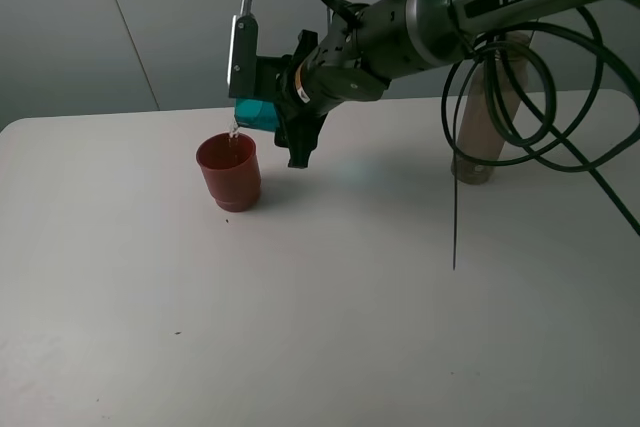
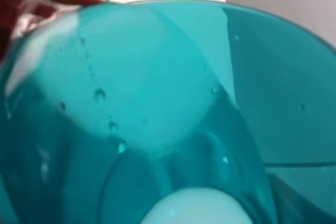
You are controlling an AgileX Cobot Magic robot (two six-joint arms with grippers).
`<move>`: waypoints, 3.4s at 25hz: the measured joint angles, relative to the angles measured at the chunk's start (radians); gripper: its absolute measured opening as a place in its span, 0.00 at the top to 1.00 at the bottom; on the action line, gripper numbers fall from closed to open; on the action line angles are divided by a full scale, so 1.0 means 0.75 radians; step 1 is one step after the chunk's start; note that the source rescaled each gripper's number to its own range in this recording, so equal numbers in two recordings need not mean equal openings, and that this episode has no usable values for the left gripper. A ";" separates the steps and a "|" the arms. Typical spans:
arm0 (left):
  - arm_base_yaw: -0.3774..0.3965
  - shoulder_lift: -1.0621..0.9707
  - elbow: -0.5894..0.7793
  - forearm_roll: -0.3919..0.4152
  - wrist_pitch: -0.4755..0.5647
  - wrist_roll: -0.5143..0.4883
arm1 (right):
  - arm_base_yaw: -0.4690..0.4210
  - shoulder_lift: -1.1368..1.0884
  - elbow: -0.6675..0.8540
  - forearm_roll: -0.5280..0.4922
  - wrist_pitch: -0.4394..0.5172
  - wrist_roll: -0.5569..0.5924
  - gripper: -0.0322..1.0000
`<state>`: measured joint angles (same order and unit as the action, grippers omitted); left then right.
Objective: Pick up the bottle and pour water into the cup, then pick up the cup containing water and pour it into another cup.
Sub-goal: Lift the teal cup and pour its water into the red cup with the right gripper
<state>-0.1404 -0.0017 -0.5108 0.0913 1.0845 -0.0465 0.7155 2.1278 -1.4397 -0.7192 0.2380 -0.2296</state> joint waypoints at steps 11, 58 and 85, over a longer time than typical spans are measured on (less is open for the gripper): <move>0.000 0.000 0.000 0.000 0.000 0.000 | -0.008 0.000 0.000 -0.030 -0.035 0.003 0.92; 0.000 0.000 0.000 0.000 0.000 0.000 | -0.024 0.067 -0.128 -0.594 -0.038 0.005 0.92; 0.000 0.000 0.000 0.000 0.000 0.000 | -0.024 0.067 -0.190 -1.060 0.003 0.050 0.92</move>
<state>-0.1404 -0.0017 -0.5108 0.0913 1.0845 -0.0465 0.6978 2.1779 -1.5820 -1.5144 0.2403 -0.1925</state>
